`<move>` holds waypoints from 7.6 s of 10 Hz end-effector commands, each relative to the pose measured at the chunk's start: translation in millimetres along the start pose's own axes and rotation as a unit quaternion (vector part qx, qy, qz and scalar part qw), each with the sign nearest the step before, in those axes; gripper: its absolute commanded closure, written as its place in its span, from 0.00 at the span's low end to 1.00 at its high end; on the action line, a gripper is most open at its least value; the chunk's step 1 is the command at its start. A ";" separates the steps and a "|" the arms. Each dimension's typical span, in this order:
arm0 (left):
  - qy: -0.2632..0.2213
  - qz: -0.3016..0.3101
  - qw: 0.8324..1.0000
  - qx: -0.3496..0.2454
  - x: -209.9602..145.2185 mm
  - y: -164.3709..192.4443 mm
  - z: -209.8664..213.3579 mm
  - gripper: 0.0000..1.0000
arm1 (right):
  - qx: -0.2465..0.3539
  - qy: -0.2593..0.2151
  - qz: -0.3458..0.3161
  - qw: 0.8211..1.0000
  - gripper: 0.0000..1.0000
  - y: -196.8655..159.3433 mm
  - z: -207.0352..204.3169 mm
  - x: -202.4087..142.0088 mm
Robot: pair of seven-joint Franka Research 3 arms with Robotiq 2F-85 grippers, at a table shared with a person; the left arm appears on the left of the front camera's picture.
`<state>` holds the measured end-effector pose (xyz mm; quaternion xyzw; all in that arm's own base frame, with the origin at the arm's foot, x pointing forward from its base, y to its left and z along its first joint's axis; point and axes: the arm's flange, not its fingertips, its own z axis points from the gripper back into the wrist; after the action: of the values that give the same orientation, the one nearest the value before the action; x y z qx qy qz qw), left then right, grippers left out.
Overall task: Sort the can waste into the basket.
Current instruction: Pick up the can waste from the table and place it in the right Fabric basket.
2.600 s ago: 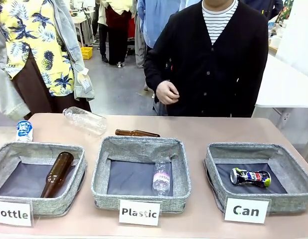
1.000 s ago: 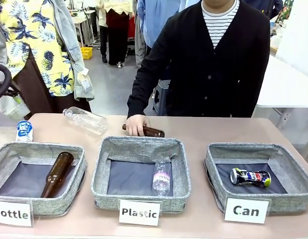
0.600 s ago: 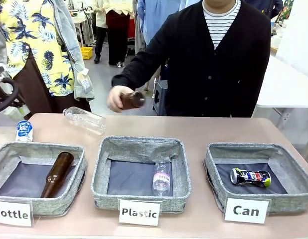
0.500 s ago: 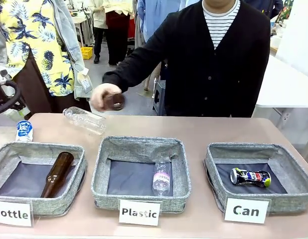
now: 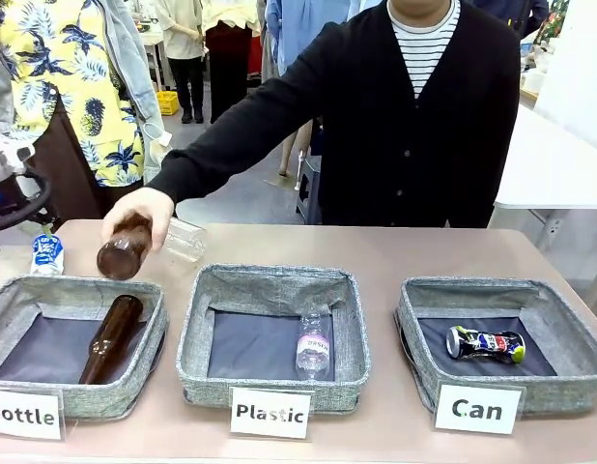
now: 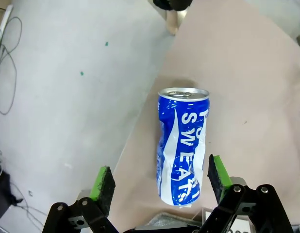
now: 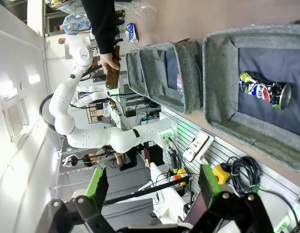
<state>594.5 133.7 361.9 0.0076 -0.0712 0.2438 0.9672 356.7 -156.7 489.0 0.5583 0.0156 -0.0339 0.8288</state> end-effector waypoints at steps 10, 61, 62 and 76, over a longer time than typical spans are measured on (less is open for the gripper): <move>-0.022 -0.234 0.919 -0.317 -58.1 226.1 179.4 0.00 | -0.013 0.001 0.009 1.000 0.00 -0.7 2.6 -2.4; -0.015 -0.185 0.962 -0.198 17.9 140.3 100.3 1.00 | -0.013 0.001 0.009 1.000 0.00 -0.7 2.6 -2.4; -0.032 -0.193 0.955 -0.222 10.0 177.7 119.6 1.00 | -0.013 0.001 0.009 1.000 0.00 -0.7 2.6 -2.4; -0.072 -0.696 0.646 -0.305 -179.5 15.1 206.9 0.61 | -0.013 0.001 0.009 1.000 0.00 -0.7 2.6 -2.4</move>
<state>387.2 7.8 542.7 -0.2178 -0.1779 -0.5403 0.7931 356.5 -156.9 489.6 0.5572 0.0149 -0.0344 0.8295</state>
